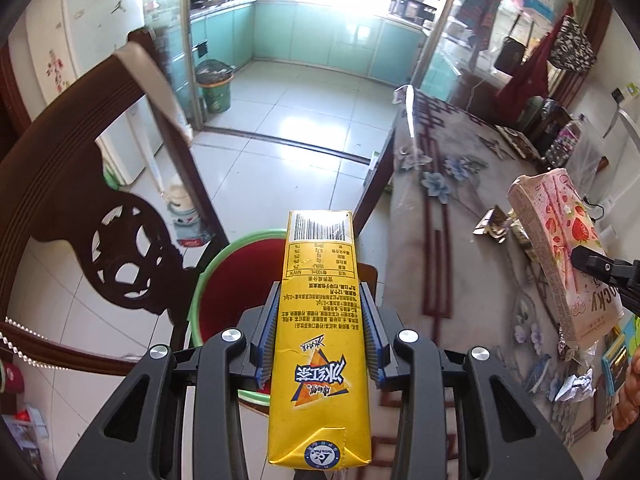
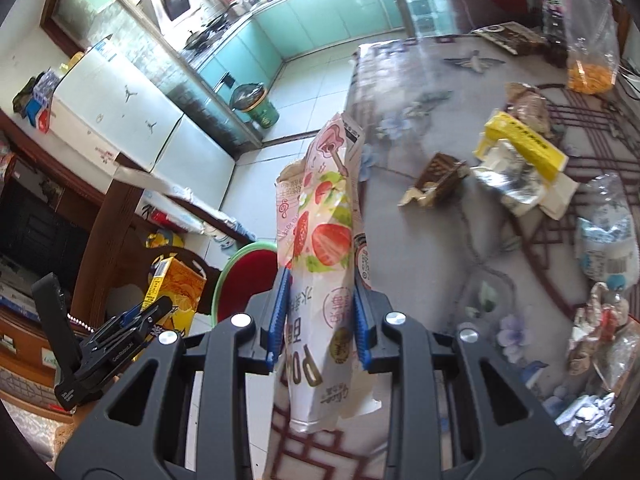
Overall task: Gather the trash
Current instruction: 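Carry the juice box and snack bag over the red bin and release both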
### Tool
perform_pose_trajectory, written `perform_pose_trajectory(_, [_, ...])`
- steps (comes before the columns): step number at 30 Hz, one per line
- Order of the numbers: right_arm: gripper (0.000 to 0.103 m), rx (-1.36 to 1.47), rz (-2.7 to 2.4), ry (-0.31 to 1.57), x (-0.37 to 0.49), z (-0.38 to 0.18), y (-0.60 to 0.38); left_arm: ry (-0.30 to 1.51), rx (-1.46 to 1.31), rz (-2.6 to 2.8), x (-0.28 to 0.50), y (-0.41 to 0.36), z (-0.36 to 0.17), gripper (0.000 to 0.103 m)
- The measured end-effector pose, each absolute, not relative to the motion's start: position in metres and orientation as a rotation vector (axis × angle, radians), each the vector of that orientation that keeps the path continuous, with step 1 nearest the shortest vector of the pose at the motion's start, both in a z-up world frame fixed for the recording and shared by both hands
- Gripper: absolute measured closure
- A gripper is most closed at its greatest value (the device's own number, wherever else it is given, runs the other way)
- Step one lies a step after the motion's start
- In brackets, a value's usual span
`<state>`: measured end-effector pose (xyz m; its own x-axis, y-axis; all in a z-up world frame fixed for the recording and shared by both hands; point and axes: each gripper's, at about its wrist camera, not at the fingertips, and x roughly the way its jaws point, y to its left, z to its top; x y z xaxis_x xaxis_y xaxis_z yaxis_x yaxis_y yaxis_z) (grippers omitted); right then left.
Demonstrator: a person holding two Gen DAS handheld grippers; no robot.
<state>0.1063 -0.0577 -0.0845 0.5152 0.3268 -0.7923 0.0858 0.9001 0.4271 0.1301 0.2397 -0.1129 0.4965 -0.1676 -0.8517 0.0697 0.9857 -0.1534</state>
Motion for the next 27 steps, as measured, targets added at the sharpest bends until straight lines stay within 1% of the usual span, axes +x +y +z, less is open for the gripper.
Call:
perform_pose_trajectory(11, [0.074, 0.395, 0.272, 1.128, 0.13, -0.107, 0.016, 1.06, -0.132, -0.099, 0.139, 0.283, -0.126, 0.069])
perform_pose_trajectory(21, [0.074, 0.364, 0.293, 1.197, 0.136, -0.125, 0.047, 1.071, -0.161, -0.123, 0.151, 0.299, -0.132, 0.069])
perform_pose_trajectory(24, [0.074, 0.364, 0.293, 1.205, 0.137, -0.127, 0.052, 1.092, -0.164, -0.135, 0.158, 0.299, -0.14, 0.069])
perform_pose_trajectory(27, [0.074, 0.361, 0.294, 1.208, 0.137, -0.128, 0.058, 1.135, -0.179, -0.159, 0.171, 0.296, -0.159, 0.069])
